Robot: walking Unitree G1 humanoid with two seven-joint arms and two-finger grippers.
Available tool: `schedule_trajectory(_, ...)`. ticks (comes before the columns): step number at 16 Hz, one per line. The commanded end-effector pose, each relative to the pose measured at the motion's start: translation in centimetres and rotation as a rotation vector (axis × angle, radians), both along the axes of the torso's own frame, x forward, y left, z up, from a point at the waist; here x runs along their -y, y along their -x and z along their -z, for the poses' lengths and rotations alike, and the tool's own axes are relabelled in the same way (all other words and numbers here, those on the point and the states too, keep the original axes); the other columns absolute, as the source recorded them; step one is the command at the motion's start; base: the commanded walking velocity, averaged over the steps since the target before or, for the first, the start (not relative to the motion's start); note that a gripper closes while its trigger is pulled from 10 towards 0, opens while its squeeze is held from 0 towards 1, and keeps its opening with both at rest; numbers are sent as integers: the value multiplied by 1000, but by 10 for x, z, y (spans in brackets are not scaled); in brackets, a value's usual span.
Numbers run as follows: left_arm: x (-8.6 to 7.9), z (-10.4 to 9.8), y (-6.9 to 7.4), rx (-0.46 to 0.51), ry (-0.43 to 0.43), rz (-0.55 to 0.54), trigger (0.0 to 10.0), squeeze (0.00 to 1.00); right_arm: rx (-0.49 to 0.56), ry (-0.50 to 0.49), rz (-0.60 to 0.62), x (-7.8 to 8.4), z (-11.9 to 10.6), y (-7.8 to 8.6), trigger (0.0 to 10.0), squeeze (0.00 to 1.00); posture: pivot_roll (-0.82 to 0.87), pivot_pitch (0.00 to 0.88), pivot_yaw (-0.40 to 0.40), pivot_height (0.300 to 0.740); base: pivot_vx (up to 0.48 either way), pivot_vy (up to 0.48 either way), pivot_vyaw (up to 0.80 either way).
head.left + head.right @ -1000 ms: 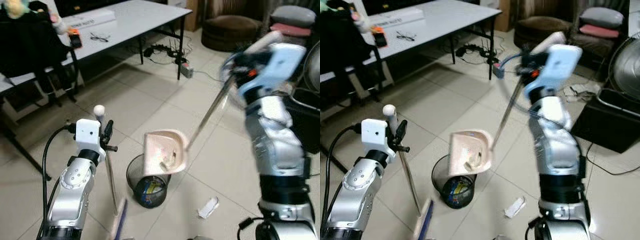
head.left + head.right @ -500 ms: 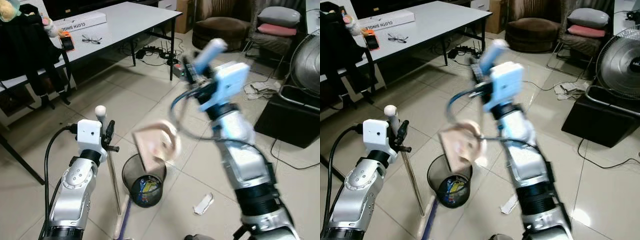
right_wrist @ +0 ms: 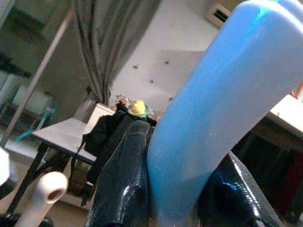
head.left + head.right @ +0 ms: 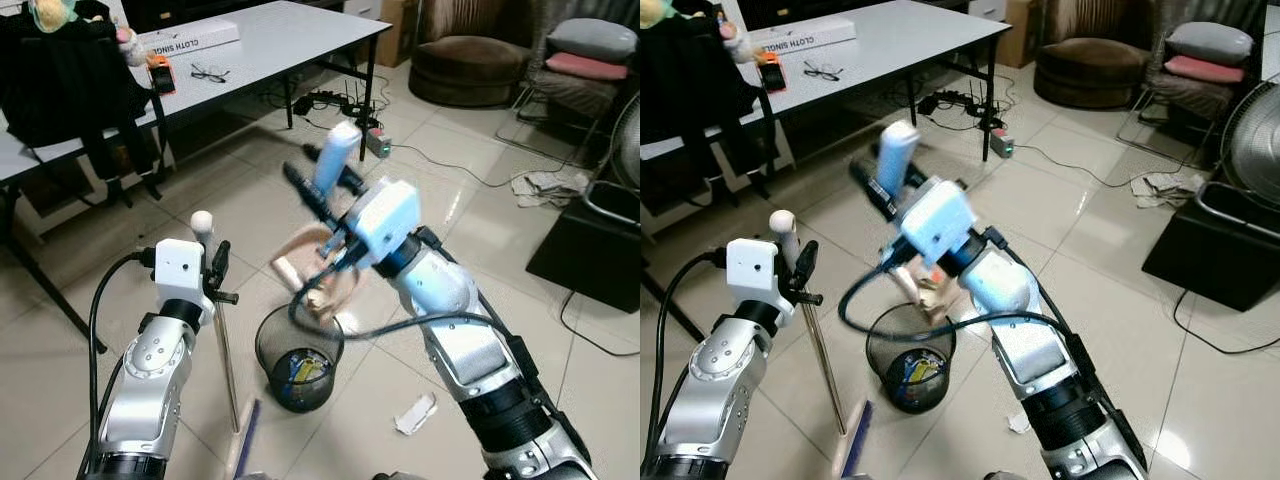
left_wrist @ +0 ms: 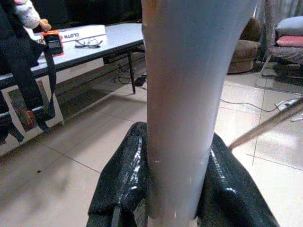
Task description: Sweep floor
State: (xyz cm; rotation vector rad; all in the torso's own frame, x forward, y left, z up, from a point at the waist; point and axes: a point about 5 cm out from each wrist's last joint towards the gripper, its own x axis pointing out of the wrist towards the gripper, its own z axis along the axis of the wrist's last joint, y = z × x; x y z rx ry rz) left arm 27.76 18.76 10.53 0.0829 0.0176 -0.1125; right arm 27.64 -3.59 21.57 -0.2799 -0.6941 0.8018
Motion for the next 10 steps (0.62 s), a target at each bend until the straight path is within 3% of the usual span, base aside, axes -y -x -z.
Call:
schedule_trajectory(1,2,-3,-2,2,-11,25,10000,0,70,15,-33,-4,-4,7,10000,0,-52,18,35,740,0,0,0)
schedule_trajectory(5,5,-1,-2,-21,-29,45,10000,0,80,36,-75,-9,1,12,10000,0,-50,18,38,740,0,0,0)
schedule_trajectory(8,8,-1,-2,-29,-38,84,10000,0,148,122,49,2,-1,2,10000,0,-49,15,37,740,0,0,0)
schedule_trajectory(9,11,1,-1,-49,-35,134,10000,0,138,59,168,21,-12,-10,10000,0,-51,15,37,740,0,0,0)
schedule_trajectory(10,13,3,1,-69,-36,193,10000,0,98,-128,343,56,-36,-24,10000,0,-57,16,38,740,0,0,0)
